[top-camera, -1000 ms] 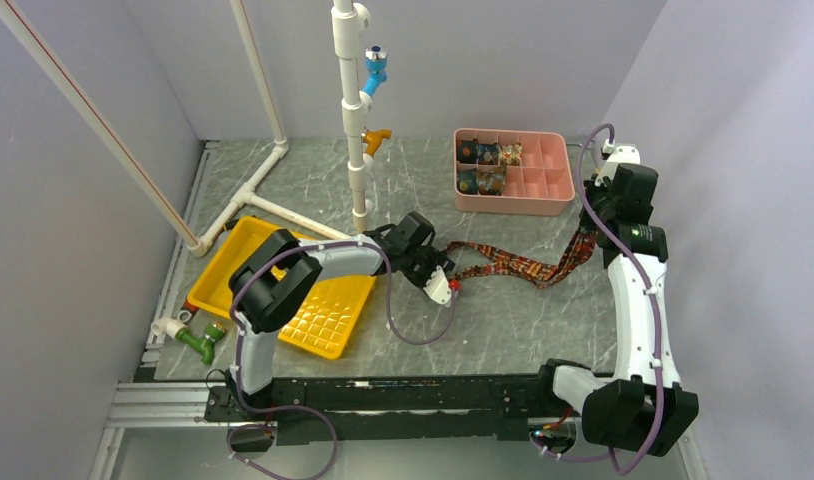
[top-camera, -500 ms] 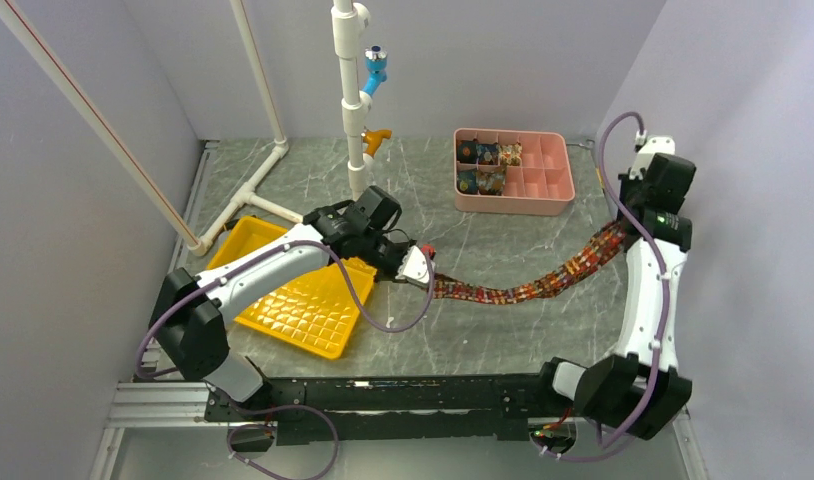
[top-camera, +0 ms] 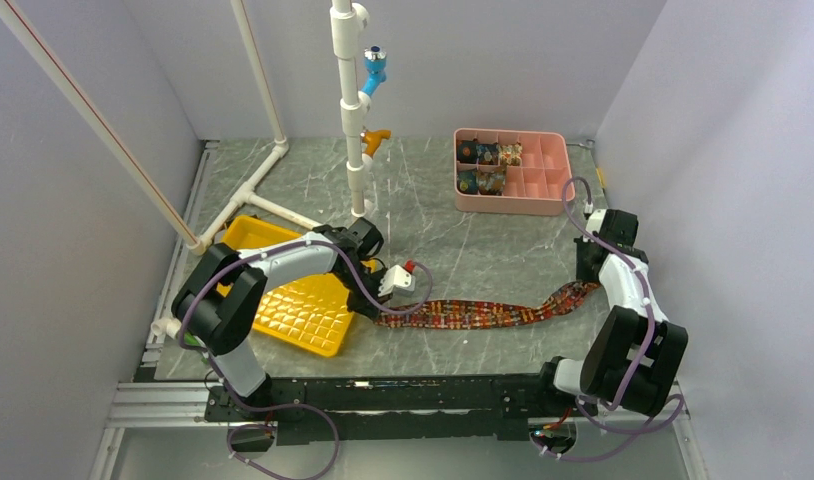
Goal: Roll the ties
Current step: Flatten out the tie at the center of the board.
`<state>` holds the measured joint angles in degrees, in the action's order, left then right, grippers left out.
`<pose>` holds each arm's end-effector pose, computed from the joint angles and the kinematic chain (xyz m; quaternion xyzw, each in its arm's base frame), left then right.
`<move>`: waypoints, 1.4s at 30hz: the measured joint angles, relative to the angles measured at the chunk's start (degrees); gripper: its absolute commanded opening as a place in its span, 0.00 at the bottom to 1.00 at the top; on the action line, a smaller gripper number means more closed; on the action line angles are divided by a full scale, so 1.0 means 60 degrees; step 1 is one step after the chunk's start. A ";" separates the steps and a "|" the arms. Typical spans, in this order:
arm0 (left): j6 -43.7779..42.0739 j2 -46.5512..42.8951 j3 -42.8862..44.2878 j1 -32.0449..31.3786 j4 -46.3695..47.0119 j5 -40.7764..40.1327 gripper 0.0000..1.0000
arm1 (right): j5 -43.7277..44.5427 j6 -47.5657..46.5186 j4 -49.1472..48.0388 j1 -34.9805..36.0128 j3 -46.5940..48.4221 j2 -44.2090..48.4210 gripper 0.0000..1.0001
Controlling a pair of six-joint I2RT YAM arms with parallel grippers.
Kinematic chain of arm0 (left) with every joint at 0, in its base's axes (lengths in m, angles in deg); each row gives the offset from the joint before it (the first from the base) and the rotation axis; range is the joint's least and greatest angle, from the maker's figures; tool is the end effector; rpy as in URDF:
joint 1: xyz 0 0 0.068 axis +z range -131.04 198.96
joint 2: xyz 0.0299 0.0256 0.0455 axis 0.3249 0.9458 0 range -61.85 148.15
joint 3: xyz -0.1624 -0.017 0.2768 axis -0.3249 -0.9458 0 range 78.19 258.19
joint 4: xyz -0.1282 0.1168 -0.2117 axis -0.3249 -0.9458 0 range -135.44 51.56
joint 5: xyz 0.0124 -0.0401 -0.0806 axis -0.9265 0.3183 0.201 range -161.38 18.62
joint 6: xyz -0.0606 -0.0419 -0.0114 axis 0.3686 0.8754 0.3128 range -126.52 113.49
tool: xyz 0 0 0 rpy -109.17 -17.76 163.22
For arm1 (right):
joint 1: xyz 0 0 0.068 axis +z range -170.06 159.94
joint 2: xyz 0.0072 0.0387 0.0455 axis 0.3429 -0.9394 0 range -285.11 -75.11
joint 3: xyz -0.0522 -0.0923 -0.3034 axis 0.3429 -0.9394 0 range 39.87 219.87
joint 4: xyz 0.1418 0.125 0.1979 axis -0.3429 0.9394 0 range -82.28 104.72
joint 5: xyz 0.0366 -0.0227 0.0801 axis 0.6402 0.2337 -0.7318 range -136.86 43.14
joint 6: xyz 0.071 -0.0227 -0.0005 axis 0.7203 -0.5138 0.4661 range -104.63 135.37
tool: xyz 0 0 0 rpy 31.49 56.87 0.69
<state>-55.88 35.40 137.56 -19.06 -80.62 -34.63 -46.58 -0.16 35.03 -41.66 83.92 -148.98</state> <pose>0.2302 -0.2275 0.1916 0.6729 0.6647 -0.3044 0.1129 0.2422 -0.0963 0.2241 0.0515 0.9578 -0.0922 0.2675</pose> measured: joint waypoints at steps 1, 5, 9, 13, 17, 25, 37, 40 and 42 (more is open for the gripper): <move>0.0047 -0.0004 -0.0015 0.0073 0.0040 -0.0022 0.00 | -0.0102 0.0026 -0.0142 0.0000 -0.0091 0.0000 0.00; 0.0142 -0.0127 -0.0208 0.0557 0.0295 -0.0036 0.00 | -0.0437 0.0189 -0.0437 0.0102 -0.0233 -0.0004 0.00; 0.0131 -0.0280 -0.0372 0.1137 0.0375 -0.0200 0.00 | -0.0630 0.0302 -0.0583 0.0484 -0.0233 -0.0004 0.05; 0.0098 -0.0299 -0.0372 0.1366 0.0109 -0.0306 0.00 | -0.0532 0.0233 -0.0583 0.0652 -0.0233 -0.0149 0.33; 0.0102 -0.0299 -0.0346 0.1257 -0.0171 -0.0444 0.00 | -0.0189 -0.0295 -0.0510 0.0382 -0.0226 -0.0521 0.79; 0.0350 -0.0299 -0.0251 0.1151 -0.0310 -0.0867 0.04 | -0.0648 -0.2295 0.0856 -0.1453 0.0925 -0.0608 0.70; 0.1016 -0.0109 0.0554 0.1202 -0.0590 -0.1537 0.09 | -0.1355 -0.4040 0.1198 -0.2106 0.1290 -0.1268 0.88; 0.1137 0.0102 0.0707 0.1202 -0.0681 -0.1552 0.10 | -0.1519 -0.4244 0.1311 -0.2106 0.1089 -0.0998 0.87; 0.1195 0.0200 0.0750 0.1195 -0.0685 -0.1530 0.09 | -0.1789 -0.4346 0.1497 -0.2120 0.1104 -0.0754 0.85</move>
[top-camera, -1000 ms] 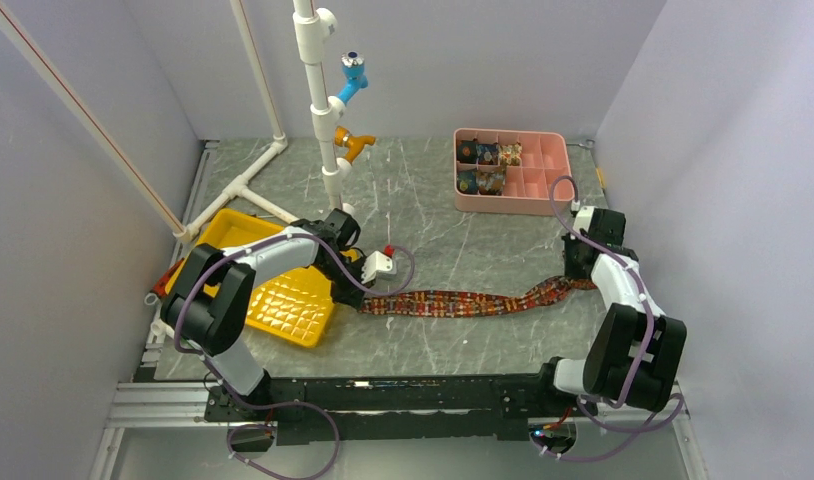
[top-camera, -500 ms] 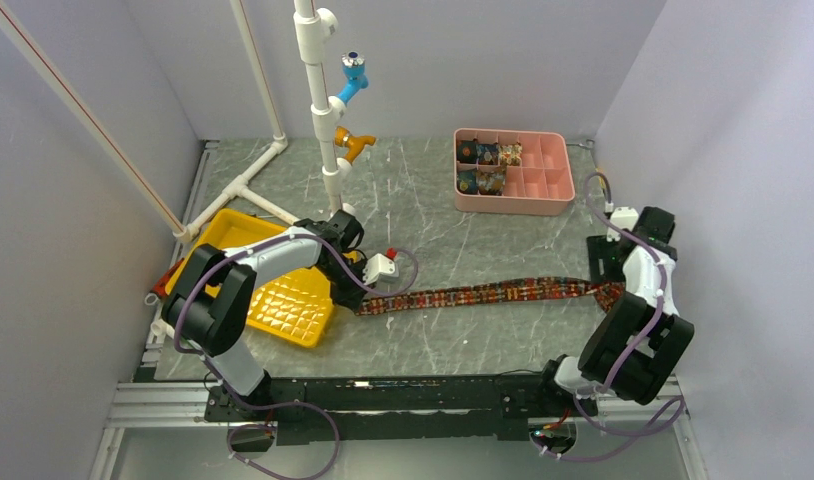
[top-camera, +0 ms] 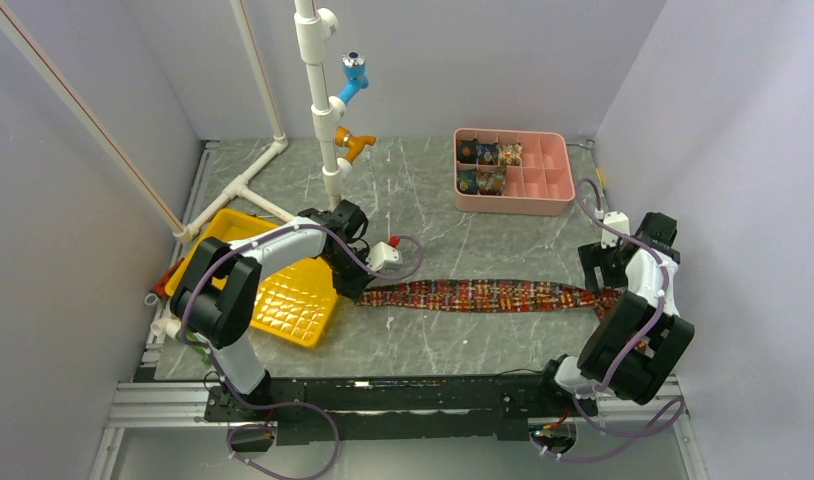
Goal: Roll the ties
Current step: Flatten out the tie at the center of the board.
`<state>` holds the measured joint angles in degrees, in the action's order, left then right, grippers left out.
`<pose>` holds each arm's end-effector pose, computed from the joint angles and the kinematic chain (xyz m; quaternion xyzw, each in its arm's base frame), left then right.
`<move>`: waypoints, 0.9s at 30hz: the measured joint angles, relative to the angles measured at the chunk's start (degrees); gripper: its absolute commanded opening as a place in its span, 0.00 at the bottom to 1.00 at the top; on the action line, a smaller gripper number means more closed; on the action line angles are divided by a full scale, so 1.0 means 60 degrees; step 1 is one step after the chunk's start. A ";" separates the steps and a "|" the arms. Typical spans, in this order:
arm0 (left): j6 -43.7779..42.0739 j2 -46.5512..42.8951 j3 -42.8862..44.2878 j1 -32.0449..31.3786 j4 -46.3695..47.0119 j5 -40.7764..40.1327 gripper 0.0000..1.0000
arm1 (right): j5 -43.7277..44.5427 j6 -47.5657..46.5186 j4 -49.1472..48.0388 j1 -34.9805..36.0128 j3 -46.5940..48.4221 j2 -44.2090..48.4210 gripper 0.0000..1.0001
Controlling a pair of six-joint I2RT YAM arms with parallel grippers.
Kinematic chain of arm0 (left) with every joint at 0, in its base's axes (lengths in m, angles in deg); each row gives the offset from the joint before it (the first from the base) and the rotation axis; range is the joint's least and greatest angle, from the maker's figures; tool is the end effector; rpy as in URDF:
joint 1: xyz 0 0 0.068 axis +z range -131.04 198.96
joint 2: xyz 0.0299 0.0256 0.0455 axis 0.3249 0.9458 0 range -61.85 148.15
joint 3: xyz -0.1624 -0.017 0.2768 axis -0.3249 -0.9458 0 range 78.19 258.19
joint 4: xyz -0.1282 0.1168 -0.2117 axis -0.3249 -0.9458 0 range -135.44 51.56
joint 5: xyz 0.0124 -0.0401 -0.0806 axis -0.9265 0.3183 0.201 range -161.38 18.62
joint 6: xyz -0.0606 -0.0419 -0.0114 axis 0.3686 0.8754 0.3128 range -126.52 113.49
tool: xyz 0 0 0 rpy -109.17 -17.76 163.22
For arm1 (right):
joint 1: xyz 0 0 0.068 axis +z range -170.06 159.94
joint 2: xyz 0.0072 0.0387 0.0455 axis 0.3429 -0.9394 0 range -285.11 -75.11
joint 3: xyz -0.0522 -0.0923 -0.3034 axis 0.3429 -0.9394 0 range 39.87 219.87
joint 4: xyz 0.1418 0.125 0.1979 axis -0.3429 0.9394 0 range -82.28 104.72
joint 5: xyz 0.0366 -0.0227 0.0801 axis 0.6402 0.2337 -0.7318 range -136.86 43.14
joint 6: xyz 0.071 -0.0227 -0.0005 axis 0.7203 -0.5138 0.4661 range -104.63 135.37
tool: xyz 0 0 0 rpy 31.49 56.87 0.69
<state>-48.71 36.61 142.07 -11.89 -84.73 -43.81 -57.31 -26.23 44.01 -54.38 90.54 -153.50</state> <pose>0.2711 -0.1957 0.1992 0.5914 0.7667 -0.2287 0.1004 0.2315 -0.1443 0.2323 -0.0820 0.9671 -0.0677 0.2312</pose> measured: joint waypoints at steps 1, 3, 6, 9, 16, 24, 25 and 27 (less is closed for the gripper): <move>0.0011 0.0015 0.0004 -0.0007 0.0004 0.0004 0.08 | -0.0160 -0.0047 0.0117 0.0000 0.0051 0.0109 0.85; 0.0011 0.0015 0.0004 -0.0011 0.0000 -0.0007 0.07 | -0.0521 -0.0160 0.0506 0.0004 0.0339 0.0200 0.89; 0.0015 0.0015 0.0004 -0.0015 0.0000 -0.0073 0.04 | -0.0980 -0.0528 0.1293 0.0000 0.1173 0.0047 0.93; 0.0025 0.0015 0.0004 -0.0018 0.0004 -0.0127 0.04 | -0.1253 -0.1082 0.1810 -0.0109 0.1781 -0.0248 0.93; 0.0153 0.0015 0.0033 -0.0040 0.0000 -0.0248 0.04 | -0.1100 -0.2783 0.2444 -0.0568 0.1322 -0.0415 0.95; 0.0186 0.0033 0.0171 -0.0040 -0.0127 -0.0372 0.05 | -0.0514 -0.4513 0.1566 -0.0586 0.0175 -0.0455 0.96; 0.0189 0.0058 0.0197 -0.0040 -0.0157 -0.0368 0.05 | -0.0499 -0.4666 0.1413 -0.0586 0.0142 -0.0488 0.96; 0.0200 0.0113 0.0255 -0.0040 -0.0222 -0.0364 0.05 | -0.0419 -0.5064 0.0852 -0.0586 0.0036 -0.0652 0.96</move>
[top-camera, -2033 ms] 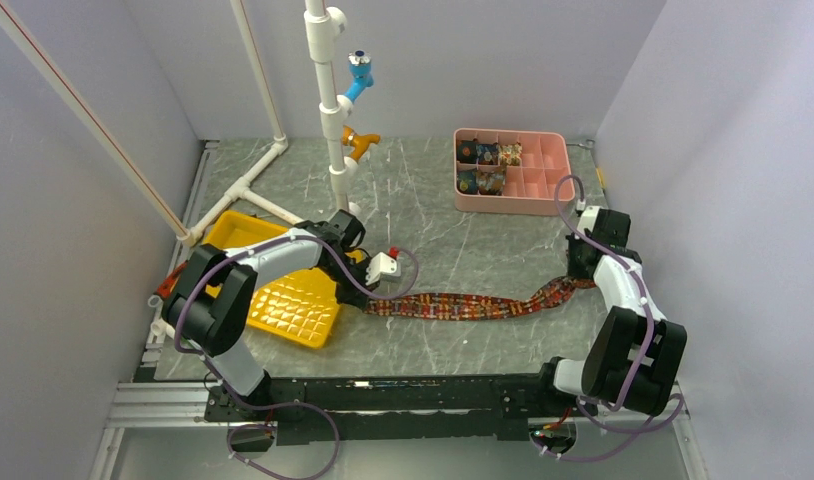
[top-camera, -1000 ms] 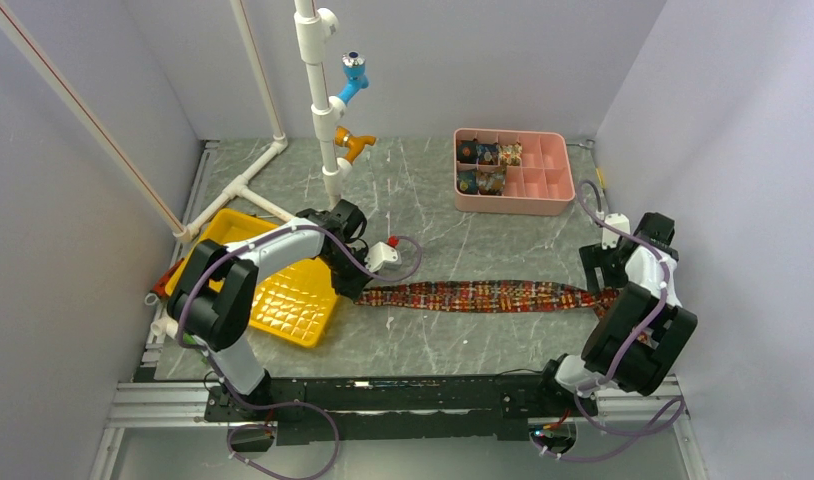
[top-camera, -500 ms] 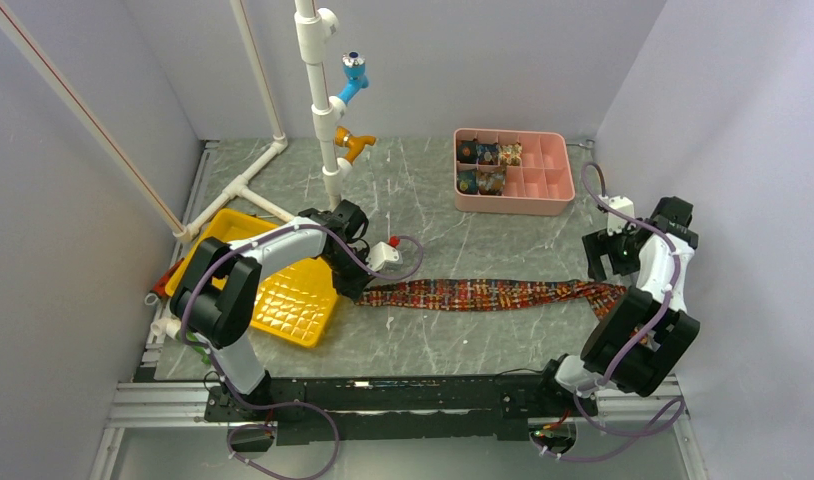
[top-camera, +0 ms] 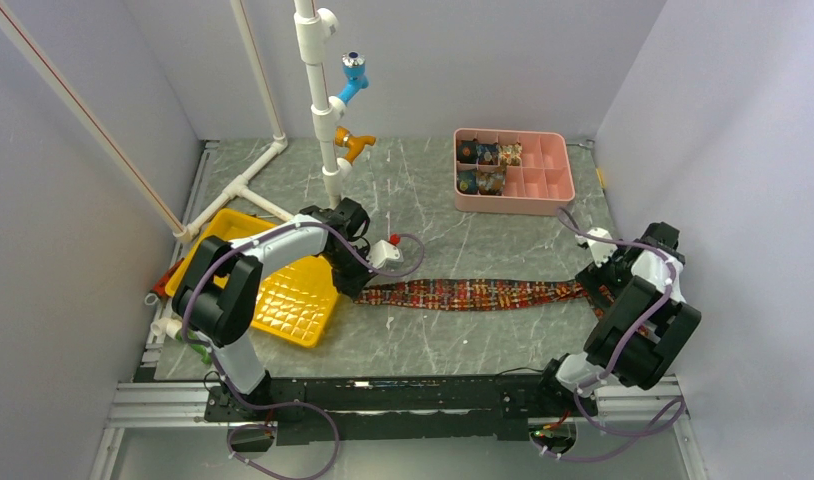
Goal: Roll the ties
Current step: Flatten out the tie at the center of the board.
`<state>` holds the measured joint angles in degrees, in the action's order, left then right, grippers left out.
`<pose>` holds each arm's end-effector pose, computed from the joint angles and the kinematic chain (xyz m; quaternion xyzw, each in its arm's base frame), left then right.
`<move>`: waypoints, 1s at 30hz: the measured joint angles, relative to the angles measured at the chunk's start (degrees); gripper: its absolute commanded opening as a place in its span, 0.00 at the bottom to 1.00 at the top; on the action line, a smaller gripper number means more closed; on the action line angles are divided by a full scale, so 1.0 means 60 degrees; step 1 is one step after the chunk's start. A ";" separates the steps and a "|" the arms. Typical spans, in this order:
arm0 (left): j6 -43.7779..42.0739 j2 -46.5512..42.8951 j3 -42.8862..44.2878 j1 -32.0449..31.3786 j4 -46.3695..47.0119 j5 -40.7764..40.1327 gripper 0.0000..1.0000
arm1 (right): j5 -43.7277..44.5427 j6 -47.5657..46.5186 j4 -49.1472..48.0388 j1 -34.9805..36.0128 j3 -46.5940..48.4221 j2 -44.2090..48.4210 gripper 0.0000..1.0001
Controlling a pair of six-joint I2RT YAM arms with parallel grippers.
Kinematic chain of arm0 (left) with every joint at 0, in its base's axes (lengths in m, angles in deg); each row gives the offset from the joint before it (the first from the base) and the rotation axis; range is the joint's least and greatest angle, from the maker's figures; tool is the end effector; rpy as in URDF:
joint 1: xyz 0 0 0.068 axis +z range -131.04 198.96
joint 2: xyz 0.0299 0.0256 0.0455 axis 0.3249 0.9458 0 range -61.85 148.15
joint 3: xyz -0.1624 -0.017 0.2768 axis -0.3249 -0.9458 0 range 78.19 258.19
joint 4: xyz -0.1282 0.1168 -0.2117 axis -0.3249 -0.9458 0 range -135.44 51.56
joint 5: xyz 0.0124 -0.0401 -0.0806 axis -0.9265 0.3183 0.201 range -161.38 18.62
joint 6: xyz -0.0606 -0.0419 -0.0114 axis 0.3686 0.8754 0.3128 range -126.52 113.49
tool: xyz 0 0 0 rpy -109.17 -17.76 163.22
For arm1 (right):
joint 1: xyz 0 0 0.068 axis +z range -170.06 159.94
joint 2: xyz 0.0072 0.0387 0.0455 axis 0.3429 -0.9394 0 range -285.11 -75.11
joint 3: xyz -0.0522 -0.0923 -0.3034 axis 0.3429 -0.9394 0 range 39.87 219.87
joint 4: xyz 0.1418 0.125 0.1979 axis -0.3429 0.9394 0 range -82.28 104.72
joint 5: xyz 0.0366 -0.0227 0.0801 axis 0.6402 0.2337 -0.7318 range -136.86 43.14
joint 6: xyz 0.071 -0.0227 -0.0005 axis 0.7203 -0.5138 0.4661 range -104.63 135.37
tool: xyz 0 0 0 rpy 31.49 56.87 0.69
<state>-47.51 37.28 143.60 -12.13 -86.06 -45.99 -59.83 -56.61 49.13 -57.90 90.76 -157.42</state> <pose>0.2750 -0.1972 0.2011 0.5858 0.7768 -0.2120 0.0923 0.2213 -0.1542 0.2124 -0.3044 0.9343 -0.0571 0.1767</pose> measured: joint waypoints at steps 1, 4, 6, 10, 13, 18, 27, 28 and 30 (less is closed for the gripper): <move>0.0018 0.0018 0.0026 0.0000 -0.0018 0.0004 0.05 | 0.0036 -0.0135 -0.0211 0.0000 -0.0051 -0.0091 0.94; 0.0033 0.0033 0.0066 0.0000 -0.0055 0.0004 0.04 | 0.0204 -0.0663 -0.0943 0.0000 -0.0375 -0.0470 0.75; 0.0047 0.0040 0.0106 0.0000 -0.0087 0.0004 0.04 | 0.0324 -0.1031 -0.1359 0.0000 -0.0747 -0.0641 0.52; 0.0098 0.0040 0.0171 0.0033 -0.0204 0.0026 0.03 | 0.0452 -0.1672 -0.2273 0.0025 -0.1446 -0.0288 0.00; 0.0208 0.0040 0.0229 0.0044 -0.0324 0.0051 0.01 | 0.0408 -0.1800 -0.2860 0.0025 -0.1949 0.0284 0.00; 0.0295 0.0025 0.0452 0.0044 -0.0659 0.0310 0.00 | -0.0040 -0.1843 -0.4834 -0.0025 -0.2681 0.2291 0.00; 0.0372 -0.0346 0.0568 0.0098 -0.1129 0.0463 0.00 | -0.0415 -0.3464 -0.8040 -0.0146 -0.5767 0.3450 0.35; 0.0372 -0.0382 0.0565 0.0142 -0.1191 0.0452 0.00 | -0.0419 -0.3646 -0.7963 -0.0168 -0.5952 0.3453 0.46; 0.0357 -0.0470 0.0565 0.0229 -0.1293 0.0412 0.00 | -0.0430 -0.3927 -0.7475 -0.0229 -0.6065 0.3577 0.60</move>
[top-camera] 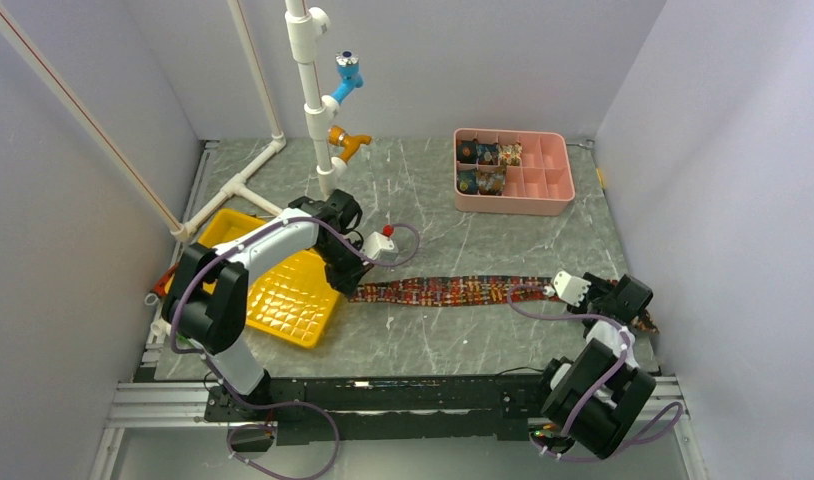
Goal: Roll the ties
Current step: Flatten out the tie at the center of the board.
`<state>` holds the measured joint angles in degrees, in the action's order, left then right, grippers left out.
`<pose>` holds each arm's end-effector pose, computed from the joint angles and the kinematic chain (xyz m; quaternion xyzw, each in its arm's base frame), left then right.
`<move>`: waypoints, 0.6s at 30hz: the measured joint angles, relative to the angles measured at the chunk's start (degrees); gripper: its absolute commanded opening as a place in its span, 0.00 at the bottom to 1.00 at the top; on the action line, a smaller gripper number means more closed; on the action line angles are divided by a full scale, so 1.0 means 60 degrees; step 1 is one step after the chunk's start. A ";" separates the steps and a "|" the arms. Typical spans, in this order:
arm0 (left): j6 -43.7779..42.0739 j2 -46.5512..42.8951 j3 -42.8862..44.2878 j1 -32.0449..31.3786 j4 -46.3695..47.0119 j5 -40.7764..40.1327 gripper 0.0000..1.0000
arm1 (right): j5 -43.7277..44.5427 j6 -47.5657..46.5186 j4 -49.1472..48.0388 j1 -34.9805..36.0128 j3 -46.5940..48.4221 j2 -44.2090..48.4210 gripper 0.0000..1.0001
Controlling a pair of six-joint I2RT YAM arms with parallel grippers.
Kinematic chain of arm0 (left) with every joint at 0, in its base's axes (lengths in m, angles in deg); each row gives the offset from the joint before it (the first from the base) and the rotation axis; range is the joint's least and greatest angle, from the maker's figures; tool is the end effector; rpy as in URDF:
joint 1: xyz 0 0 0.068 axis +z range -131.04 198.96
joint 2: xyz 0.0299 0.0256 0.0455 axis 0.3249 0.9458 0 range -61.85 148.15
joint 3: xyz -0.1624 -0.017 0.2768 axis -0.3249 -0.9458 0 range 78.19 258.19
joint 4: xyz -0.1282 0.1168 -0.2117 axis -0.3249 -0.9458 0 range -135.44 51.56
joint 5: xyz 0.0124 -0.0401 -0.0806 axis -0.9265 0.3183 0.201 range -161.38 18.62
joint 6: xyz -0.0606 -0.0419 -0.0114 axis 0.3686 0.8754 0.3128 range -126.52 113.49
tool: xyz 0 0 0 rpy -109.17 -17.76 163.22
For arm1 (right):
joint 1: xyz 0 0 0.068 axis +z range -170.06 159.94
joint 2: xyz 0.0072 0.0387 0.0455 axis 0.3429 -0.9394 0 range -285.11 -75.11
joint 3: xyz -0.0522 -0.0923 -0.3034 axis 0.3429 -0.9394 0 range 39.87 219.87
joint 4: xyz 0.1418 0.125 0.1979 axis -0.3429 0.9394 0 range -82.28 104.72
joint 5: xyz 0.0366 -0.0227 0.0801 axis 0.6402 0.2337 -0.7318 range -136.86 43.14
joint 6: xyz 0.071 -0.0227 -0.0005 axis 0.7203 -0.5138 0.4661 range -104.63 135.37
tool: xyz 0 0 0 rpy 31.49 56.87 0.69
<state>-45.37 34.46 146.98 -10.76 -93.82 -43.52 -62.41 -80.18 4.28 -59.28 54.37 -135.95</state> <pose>0.2694 -0.1875 0.2312 0.5581 0.7920 -0.2347 0.0791 0.1555 -0.1053 0.1510 -0.4763 0.7753 -0.3178 0.2667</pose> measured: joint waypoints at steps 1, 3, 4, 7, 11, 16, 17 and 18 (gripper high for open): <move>-0.0015 -0.0058 -0.0004 0.0055 -0.0044 -0.0022 0.00 | -0.0011 -0.0113 0.0353 -0.0051 0.0007 0.0175 0.63; -0.0025 -0.0208 -0.0007 0.0178 -0.0131 -0.0069 0.00 | -0.0080 -0.0280 0.1388 -0.0171 0.0215 0.0641 0.70; -0.0044 -0.0277 -0.0007 0.0222 -0.0197 -0.0087 0.00 | -0.0149 -0.0353 0.2062 -0.0237 0.0448 0.0849 0.73; -0.0095 -0.0386 -0.0011 0.0317 -0.0379 -0.0095 0.02 | -0.0302 -0.0645 0.3989 -0.0492 0.1512 0.1082 0.80; -0.0131 -0.0386 -0.0022 0.0328 -0.0430 -0.0084 0.08 | -0.0503 -0.0849 0.6003 -0.0976 0.3020 0.0597 0.78; -0.0131 -0.0244 -0.0025 0.0342 -0.0306 0.0018 0.17 | -0.0769 -0.0044 0.7694 -0.1341 0.4983 -0.1508 0.66; -0.0135 -0.0175 -0.0025 0.0339 -0.0255 0.0055 0.18 | -0.0812 0.0277 0.7796 -0.1348 0.5253 -0.1887 0.63; -0.0135 -0.0109 -0.0025 0.0335 -0.0200 0.0066 0.20 | -0.0885 0.0801 0.7850 -0.1348 0.5570 -0.2361 0.61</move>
<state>-46.17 33.81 146.83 -8.74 -95.02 -43.13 -67.72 -75.37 51.38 -67.37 87.79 -150.12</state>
